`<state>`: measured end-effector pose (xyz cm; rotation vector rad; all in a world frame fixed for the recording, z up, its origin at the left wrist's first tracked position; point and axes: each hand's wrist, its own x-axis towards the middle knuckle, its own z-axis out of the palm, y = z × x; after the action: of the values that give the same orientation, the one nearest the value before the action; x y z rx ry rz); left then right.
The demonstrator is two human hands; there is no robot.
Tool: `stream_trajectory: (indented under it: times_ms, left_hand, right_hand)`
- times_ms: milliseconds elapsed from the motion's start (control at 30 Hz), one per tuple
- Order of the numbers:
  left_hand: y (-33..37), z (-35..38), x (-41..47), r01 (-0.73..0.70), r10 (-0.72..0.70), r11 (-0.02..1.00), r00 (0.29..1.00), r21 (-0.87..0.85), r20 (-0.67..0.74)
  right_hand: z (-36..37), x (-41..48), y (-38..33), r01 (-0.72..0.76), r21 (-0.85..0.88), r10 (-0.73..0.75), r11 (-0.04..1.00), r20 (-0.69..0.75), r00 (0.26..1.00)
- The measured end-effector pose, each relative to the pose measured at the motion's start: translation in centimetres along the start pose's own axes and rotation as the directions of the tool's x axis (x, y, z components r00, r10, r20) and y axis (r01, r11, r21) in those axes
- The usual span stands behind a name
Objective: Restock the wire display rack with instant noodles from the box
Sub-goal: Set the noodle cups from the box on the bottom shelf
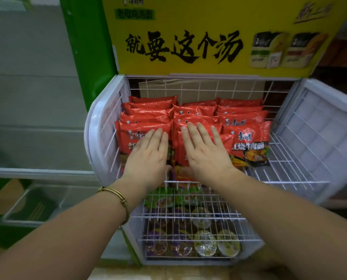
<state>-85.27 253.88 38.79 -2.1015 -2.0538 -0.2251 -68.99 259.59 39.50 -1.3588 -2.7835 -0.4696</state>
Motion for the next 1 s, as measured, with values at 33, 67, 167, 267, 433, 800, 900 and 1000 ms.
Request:
stream_trajectory:
  times_ms: [33,67,167,267,433,800,900,1000]
  left_hand:
    - [0.6,0.0,0.0,-0.014,0.014,1.0,1.0,-0.002,-0.001]
    - [1.2,0.1,0.0,-0.026,0.026,1.0,1.0,-0.003,-0.003]
    - [2.5,0.1,0.0,-0.043,0.043,0.999,0.999,-0.01,-0.01]
    - [3.1,0.2,0.5,-0.053,0.053,0.999,0.998,-0.007,-0.026]
    - [3.7,1.3,1.9,-0.084,0.084,0.996,0.996,0.019,0.015]
    - [3.7,3.7,4.6,-0.097,0.087,0.975,0.995,0.201,0.054]
    - [3.7,4.3,5.7,-0.061,0.059,0.974,0.998,0.219,0.014]
    - [3.8,4.4,6.6,-0.041,0.036,0.973,0.999,0.226,0.027]
  right_hand:
    - [0.0,-0.6,0.5,-0.014,-0.003,0.014,1.0,0.015,1.0]
    - [-0.1,-1.2,1.0,-0.027,-0.007,0.027,1.0,0.029,0.999]
    - [0.0,-2.4,2.0,-0.062,-0.006,0.062,0.998,0.065,0.996]
    - [0.2,-2.9,3.0,-0.084,0.008,0.083,0.996,0.086,0.993]
    - [1.4,-2.4,3.8,-0.068,0.007,0.067,0.998,0.1,0.993]
    - [3.7,0.2,4.8,0.003,-0.028,-0.002,1.0,0.037,0.999]
    - [4.1,1.3,5.3,0.031,-0.057,-0.031,0.998,0.006,1.0]
    - [4.4,2.0,5.5,0.046,-0.055,-0.046,0.997,-0.008,0.999]
